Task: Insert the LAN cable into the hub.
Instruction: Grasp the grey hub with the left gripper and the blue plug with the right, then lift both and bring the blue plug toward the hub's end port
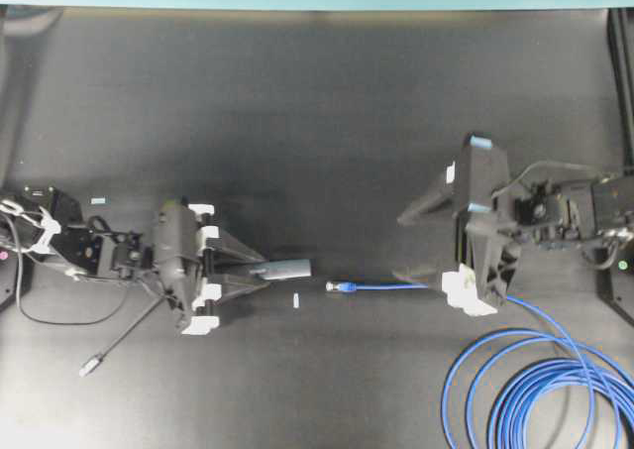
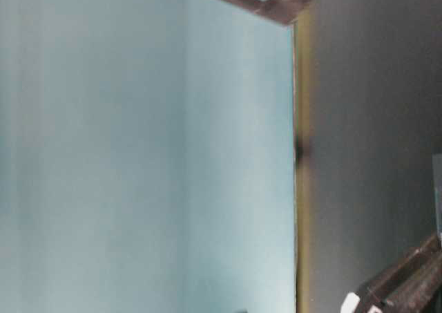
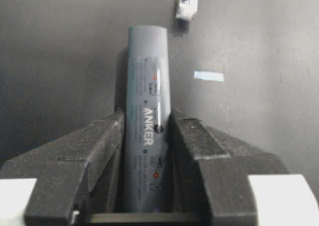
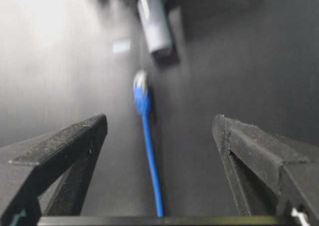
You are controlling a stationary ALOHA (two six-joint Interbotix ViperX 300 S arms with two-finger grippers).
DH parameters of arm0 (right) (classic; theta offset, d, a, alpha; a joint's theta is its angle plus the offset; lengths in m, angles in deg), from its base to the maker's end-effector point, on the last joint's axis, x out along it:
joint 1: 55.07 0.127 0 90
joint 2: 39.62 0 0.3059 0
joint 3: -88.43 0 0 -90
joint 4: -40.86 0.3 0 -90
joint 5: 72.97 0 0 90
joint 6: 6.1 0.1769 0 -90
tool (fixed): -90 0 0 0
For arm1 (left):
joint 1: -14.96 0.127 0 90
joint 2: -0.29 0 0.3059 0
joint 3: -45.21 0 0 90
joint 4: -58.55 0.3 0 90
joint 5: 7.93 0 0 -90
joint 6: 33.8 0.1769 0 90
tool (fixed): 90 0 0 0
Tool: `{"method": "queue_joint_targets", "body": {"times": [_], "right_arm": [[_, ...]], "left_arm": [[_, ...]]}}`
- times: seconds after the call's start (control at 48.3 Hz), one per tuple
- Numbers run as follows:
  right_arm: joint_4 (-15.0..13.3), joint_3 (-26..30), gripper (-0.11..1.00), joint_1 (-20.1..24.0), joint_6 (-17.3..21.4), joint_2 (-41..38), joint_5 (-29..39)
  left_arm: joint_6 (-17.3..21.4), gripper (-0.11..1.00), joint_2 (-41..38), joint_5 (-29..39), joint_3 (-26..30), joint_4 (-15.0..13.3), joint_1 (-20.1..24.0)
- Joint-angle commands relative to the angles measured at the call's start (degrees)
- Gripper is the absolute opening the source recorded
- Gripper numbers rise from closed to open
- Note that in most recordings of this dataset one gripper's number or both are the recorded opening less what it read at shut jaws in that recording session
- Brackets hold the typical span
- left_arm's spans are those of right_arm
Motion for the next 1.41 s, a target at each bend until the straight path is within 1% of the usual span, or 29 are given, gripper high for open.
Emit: {"method": "queue_joint_targets", "body": {"times": [0.0, 0.166, 0.331, 0.497, 0.642, 0.746, 0.911, 1.098, 1.16, 1.201, 1.305, 1.326, 1.388], "right_arm": [[-0.1, 0.4, 0.83, 0.7, -0.2, -2.9, -1.3], [-0.2, 1.5, 0.83, 1.1, -0.5, -9.5, -7.2], [-0.4, 2.7, 0.82, 1.7, -1.2, -16.6, -14.1], [-0.4, 4.7, 0.82, 2.3, -1.8, -21.5, -17.3], [-0.4, 6.0, 0.82, 2.7, -1.9, -24.5, -18.2], [-0.5, 6.7, 0.82, 3.3, -1.8, -26.0, -18.2], [-0.5, 6.8, 0.79, 4.3, -1.8, -27.3, -18.2], [-0.5, 7.3, 0.76, 4.1, -1.8, -28.8, -17.8], [-0.5, 7.6, 0.72, 4.0, -1.7, -29.4, -17.2], [-0.5, 7.7, 0.66, 4.0, -1.6, -29.6, -17.2], [-0.4, 7.8, 0.46, 4.0, -1.6, -30.0, -17.1], [-0.4, 7.8, 0.39, 4.0, -1.6, -30.1, -17.1], [-0.4, 7.8, 0.25, 4.0, -1.1, -30.0, -16.4]], "left_arm": [[-0.1, 0.28, 2.6, 3.8, 1.3, 0.2, -0.1], [-0.1, 0.28, 8.3, 11.5, 2.7, 0.2, -0.4], [0.0, 0.28, 15.0, 21.2, 4.1, 0.2, -0.9], [0.1, 0.28, 21.2, 30.1, 4.3, 0.2, -1.1], [0.2, 0.28, 25.8, 35.7, 4.2, 0.2, -0.9], [0.3, 0.28, 27.2, 36.8, 4.0, 0.2, -0.9], [0.0, 0.28, 27.2, 36.9, 4.0, 0.2, -1.1], [0.0, 0.28, 27.0, 37.1, 4.2, 0.2, -1.1], [0.0, 0.28, 27.0, 37.1, 4.2, 0.2, -1.1], [-0.1, 0.28, 27.0, 37.1, 4.2, 0.2, -1.1], [-0.1, 0.28, 27.0, 37.1, 4.1, 0.2, -1.3], [-0.1, 0.28, 27.0, 37.2, 4.2, 0.2, -1.3], [-0.1, 0.28, 27.0, 37.2, 4.1, 0.2, -1.4]]}}
